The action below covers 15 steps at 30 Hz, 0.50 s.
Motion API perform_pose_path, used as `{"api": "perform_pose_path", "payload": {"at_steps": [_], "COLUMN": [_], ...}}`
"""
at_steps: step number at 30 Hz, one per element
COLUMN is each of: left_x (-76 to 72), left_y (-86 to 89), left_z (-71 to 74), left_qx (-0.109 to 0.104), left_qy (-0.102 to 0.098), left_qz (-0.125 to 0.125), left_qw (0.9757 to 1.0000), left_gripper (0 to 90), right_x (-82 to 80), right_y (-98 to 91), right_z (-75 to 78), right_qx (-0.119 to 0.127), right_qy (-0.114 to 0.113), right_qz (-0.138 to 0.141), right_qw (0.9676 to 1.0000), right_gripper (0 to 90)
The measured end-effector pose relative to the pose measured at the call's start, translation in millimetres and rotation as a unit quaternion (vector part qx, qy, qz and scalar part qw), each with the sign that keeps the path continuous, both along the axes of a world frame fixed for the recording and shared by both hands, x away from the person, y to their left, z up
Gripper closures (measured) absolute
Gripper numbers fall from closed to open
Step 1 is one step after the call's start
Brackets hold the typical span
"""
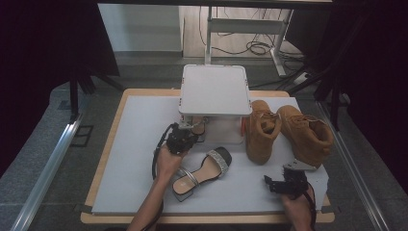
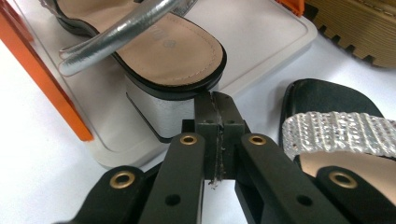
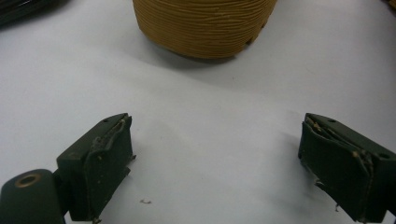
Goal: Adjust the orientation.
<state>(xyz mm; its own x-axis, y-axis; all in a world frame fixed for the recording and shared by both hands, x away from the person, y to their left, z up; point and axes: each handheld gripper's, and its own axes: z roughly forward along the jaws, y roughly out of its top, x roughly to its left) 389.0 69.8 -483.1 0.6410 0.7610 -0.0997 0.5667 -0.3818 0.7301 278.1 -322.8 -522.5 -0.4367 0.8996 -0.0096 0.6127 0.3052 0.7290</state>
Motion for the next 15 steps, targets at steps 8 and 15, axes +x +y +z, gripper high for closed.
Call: {"api": "perform_pose_path", "payload": {"at_steps": [8,15], "left_x": [8.1,12.6], "left_y": [1.6,-0.2], "left_z": [-1.3,-2.1], "left_qx": [0.004,0.004], "left_qy": [0.005,0.008], "left_qz": [0.004,0.009], "left_qw": [1.0,0.9999], "left_gripper": [89.7,89.6], "right_x": [0.0,0.0], "right_y": [0.0,0.1], "right_z": [0.0,-0.1], "right_qx": [0.0,0.001], "right_qy": [0.0,-0.001], "right_qz": [0.0,0.0], "right_qw": [1.0,1.0], "right_gripper": [9.9,9.9]}}
